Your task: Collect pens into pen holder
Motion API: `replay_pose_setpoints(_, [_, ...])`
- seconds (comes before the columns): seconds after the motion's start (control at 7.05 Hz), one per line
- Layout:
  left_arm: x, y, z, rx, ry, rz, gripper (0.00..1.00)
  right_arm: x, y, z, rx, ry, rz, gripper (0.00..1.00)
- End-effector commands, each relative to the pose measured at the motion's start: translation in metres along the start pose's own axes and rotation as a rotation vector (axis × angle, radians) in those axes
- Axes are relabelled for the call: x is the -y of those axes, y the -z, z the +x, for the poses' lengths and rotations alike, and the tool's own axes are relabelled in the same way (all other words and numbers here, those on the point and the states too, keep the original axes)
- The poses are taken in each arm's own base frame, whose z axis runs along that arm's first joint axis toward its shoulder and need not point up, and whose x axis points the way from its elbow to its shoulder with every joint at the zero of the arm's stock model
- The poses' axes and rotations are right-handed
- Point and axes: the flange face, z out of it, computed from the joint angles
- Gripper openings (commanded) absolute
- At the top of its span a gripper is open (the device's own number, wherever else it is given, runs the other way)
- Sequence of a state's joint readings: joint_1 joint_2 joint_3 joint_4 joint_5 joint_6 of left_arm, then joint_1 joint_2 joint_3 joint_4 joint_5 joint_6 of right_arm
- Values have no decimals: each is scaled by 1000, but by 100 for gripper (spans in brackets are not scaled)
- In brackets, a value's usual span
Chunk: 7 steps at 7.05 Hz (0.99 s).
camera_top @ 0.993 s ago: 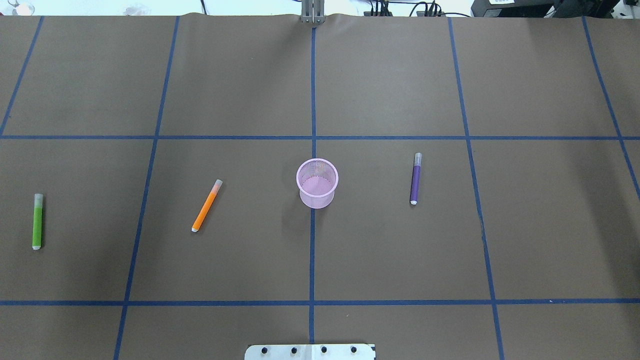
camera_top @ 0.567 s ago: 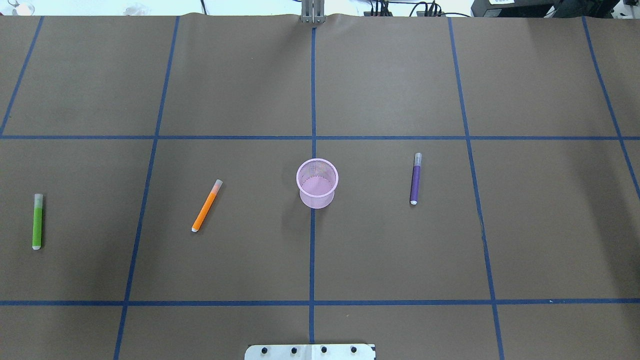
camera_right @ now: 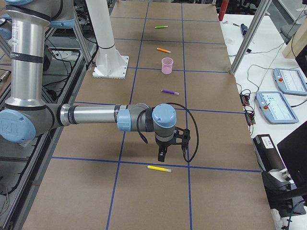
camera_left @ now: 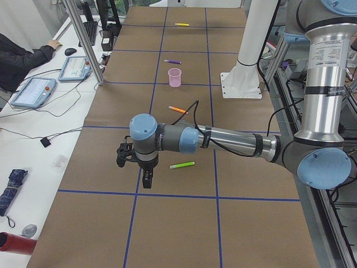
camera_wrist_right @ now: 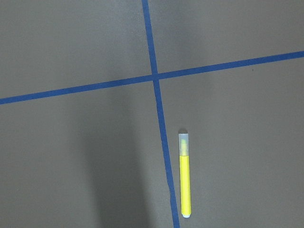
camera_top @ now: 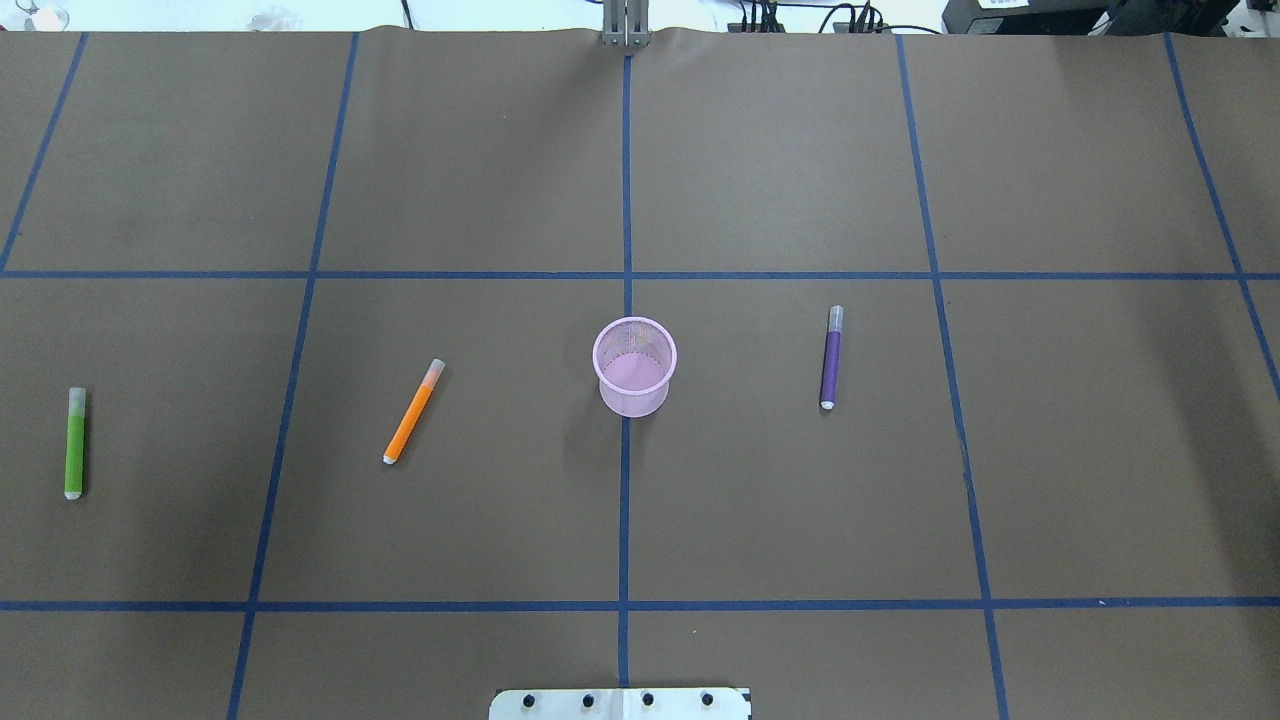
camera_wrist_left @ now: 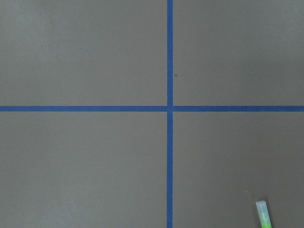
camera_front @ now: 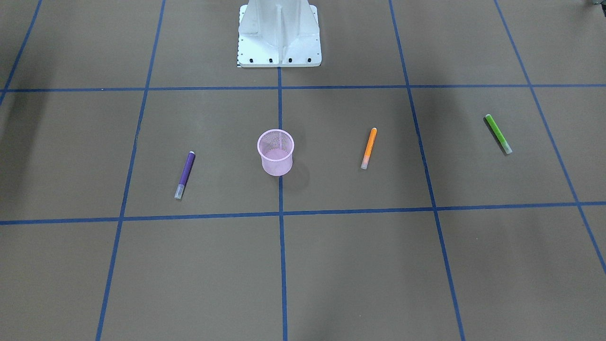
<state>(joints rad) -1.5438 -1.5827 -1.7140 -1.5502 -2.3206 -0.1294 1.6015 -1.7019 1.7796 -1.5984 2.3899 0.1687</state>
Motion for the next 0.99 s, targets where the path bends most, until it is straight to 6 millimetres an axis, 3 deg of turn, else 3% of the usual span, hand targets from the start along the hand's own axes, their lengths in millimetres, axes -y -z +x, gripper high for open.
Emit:
replay_pose_setpoints(0.0, [7, -12, 28, -48, 4, -1, 100, 0, 1, -1, 0, 2, 1, 99])
replay_pose_setpoints(0.14, [9, -25, 59, -62, 88, 4, 100, 1, 1, -1, 0, 2, 1, 99])
replay_pose_setpoints(0.28, [3, -55, 100, -69, 143, 20, 100, 2, 2, -2, 1, 4, 3, 99])
replay_pose_setpoints(0.57, [-52, -106, 112, -77, 170, 82, 100, 2, 2, -4, 2, 7, 4, 99])
replay_pose_setpoints(0.85, [-84, -154, 151, -36, 212, 91, 100, 3, 2, -4, 3, 8, 5, 99])
